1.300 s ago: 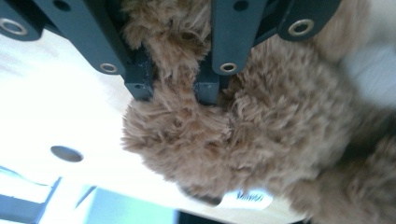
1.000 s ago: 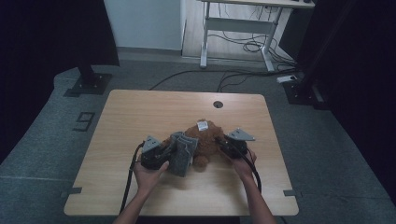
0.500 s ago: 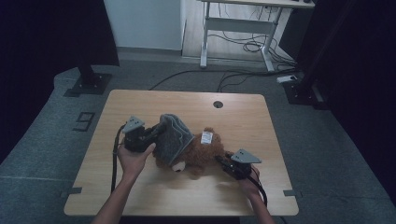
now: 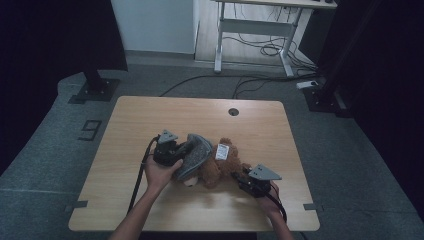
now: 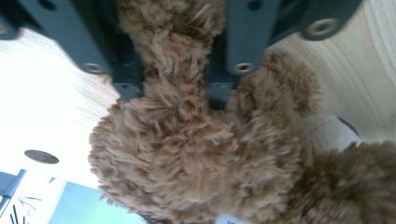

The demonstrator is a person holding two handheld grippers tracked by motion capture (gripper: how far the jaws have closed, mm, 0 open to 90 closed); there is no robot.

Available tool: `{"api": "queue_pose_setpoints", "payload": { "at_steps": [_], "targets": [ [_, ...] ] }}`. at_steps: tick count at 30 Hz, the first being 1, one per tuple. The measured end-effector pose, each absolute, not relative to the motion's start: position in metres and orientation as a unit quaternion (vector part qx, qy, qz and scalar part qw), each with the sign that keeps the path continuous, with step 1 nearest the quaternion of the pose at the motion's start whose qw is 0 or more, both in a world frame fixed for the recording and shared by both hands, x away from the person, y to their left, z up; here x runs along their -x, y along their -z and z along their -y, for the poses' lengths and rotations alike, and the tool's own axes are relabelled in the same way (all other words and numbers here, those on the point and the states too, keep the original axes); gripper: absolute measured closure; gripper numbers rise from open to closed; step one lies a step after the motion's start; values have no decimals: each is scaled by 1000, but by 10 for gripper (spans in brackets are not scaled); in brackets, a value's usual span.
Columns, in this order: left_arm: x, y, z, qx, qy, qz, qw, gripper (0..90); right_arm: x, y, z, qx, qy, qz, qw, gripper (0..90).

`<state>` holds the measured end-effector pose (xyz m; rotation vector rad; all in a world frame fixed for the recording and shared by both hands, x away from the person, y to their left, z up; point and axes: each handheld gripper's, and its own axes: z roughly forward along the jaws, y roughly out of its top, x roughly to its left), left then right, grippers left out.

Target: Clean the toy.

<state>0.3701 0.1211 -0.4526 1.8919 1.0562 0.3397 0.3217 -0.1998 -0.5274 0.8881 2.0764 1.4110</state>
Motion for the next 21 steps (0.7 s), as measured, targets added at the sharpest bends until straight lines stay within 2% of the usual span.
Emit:
{"api": "queue_pose_setpoints", "payload": {
  "at_steps": [5,8,12,14,19,21],
  "targets": [
    [-356,464,-127,-769,-142,-418,462,794,-320,512,220,-347,-540,-744,186,364],
    [-350,469,-129,-765,-142,-416,470,796,-322,496,228,-356,-546,-736,183,277],
    [-345,472,-130,-762,-142,-417,475,797,-332,478,216,-343,-525,-759,175,190],
    [-343,472,-130,-763,-144,-415,475,796,-341,472,207,-336,-519,-770,156,156],
    [-341,474,-132,-760,-142,-414,479,797,-362,487,182,-347,-460,-811,100,66],
    [-341,475,-133,-759,-143,-414,481,797,-367,500,179,-355,-467,-808,67,63]
  ]
}}
